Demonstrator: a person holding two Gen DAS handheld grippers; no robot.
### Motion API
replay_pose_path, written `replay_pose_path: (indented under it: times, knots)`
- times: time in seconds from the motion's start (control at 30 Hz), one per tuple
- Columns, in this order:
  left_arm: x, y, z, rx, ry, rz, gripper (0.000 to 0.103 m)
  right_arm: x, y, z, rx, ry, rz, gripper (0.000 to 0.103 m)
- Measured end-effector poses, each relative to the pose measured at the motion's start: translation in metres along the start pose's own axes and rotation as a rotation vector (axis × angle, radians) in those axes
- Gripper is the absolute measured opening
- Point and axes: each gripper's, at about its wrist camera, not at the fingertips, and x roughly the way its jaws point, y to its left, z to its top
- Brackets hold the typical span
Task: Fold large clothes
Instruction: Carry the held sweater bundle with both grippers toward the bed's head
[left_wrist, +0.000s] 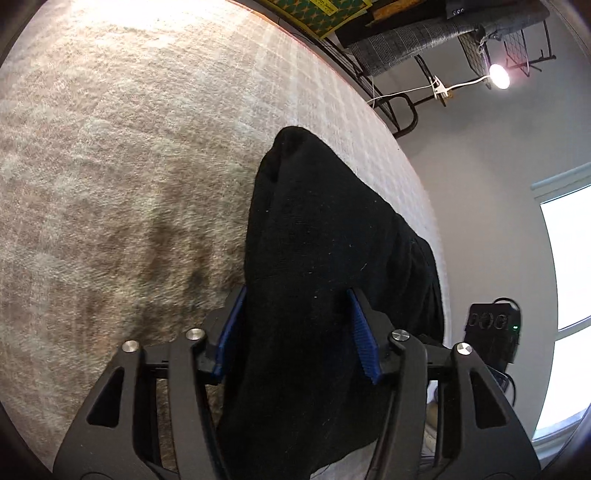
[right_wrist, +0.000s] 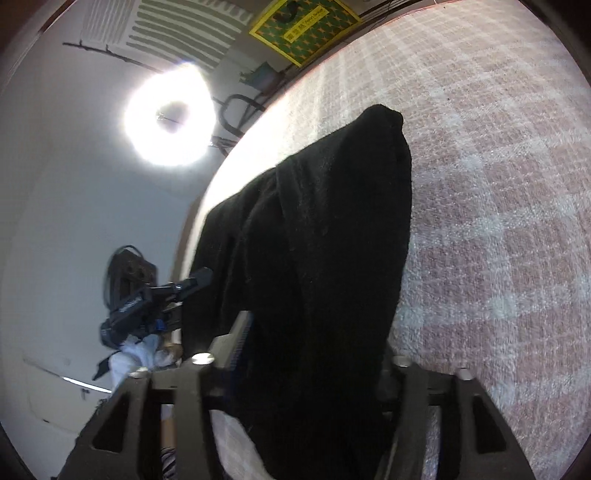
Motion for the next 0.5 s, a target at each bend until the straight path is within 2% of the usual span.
replay_pose_path:
  times: [0.13,0.27,0.37,0.5]
  knots:
    - [0.002,-0.025,-0.006,0.059,-0.038,0.074,0.032,0.008,0.025,0.004,-0.09,0.002,-0.126,0.03]
    - [-0.012,-0.052,-0.012,0.146,-0.079,0.093,0.028,-0.001,0.065,-0.002,-0.275,-0.023,-0.284,0.025]
    - [-0.022,-0.073,-0.019,0.187,-0.103,0.084,0.027,-0.014,0.088,-0.007,-0.359,-0.056,-0.33,0.023]
    - [-0.029,-0.098,-0.026,0.217,-0.123,0.062,0.026,-0.033,0.099,-0.011,-0.408,-0.091,-0.369,0.022]
